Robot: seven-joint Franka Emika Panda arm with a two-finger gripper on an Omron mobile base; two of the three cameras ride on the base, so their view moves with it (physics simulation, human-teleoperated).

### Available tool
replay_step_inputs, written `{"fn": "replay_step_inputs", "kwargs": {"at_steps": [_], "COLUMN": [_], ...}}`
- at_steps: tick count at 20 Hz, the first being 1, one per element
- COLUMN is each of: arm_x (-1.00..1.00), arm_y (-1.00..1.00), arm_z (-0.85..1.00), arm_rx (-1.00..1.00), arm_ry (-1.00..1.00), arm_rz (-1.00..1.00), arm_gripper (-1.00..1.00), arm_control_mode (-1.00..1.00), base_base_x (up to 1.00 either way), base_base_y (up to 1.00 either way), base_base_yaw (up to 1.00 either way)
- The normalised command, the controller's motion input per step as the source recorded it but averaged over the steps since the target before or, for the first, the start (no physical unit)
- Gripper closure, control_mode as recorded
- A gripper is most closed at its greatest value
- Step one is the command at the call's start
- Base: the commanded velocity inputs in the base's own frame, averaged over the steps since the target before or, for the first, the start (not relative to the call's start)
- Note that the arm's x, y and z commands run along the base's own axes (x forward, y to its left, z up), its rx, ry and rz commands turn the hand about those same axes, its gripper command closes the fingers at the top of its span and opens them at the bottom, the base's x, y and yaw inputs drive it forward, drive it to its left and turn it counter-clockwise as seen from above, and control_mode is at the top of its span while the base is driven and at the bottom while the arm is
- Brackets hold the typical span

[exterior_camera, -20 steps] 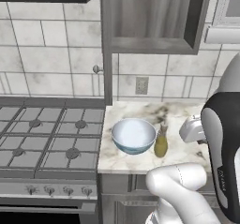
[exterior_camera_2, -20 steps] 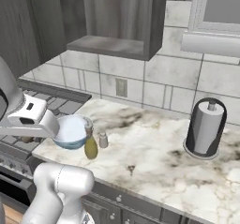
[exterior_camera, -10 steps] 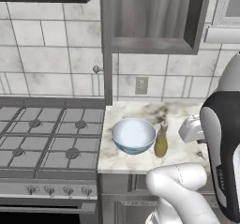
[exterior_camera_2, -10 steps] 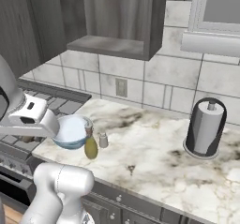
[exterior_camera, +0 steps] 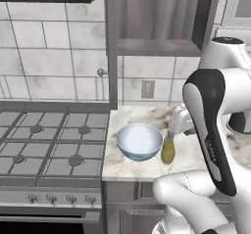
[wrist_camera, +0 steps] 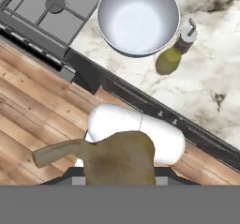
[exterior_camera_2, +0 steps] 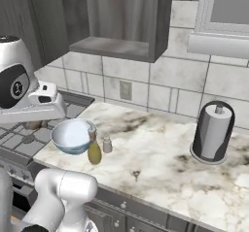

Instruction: Retrieve the bottle and the shaker from the cabinet and place them next to the mixing bowl on the counter. Then add garlic from the fridge to the mixing bowl.

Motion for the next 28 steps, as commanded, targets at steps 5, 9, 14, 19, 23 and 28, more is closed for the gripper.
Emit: {"fn": "replay_step_inputs", "kwargs": {"at_steps": [5, 9, 14, 19, 23, 28], "arm_x": [0.37, 0.33, 0.24, 0.38, 0.60, 0.75], "arm_y": [0.03, 0.10, 0.17, 0.22, 0.13, 0.01], "arm_z": [-0.26, -0.96, -0.58, -0.04, 0.00, 0.00], "arm_rx": [0.00, 0.00, 0.00, 0.00, -0.01, -0.02], "arm_ry": [-0.04, -0.24, -0.17, -0.04, 0.00, 0.14], "arm_rz": [0.13, 0.00, 0.00, 0.00, -0.02, -0.08], "arm_gripper": [1.00, 1.00, 1.00, 1.00, 1.00, 1.00], "arm_control_mode": [-1.00, -1.00, -1.00, -1.00, -1.00, -1.00], "base_base_x": [0.00, 0.00, 0.00, 0.00, 0.00, 0.00], "base_base_y": [0.00, 0.00, 0.00, 0.00, 0.00, 0.00], "base_base_yaw": [0.00, 0.00, 0.00, 0.00, 0.00, 0.00]}}
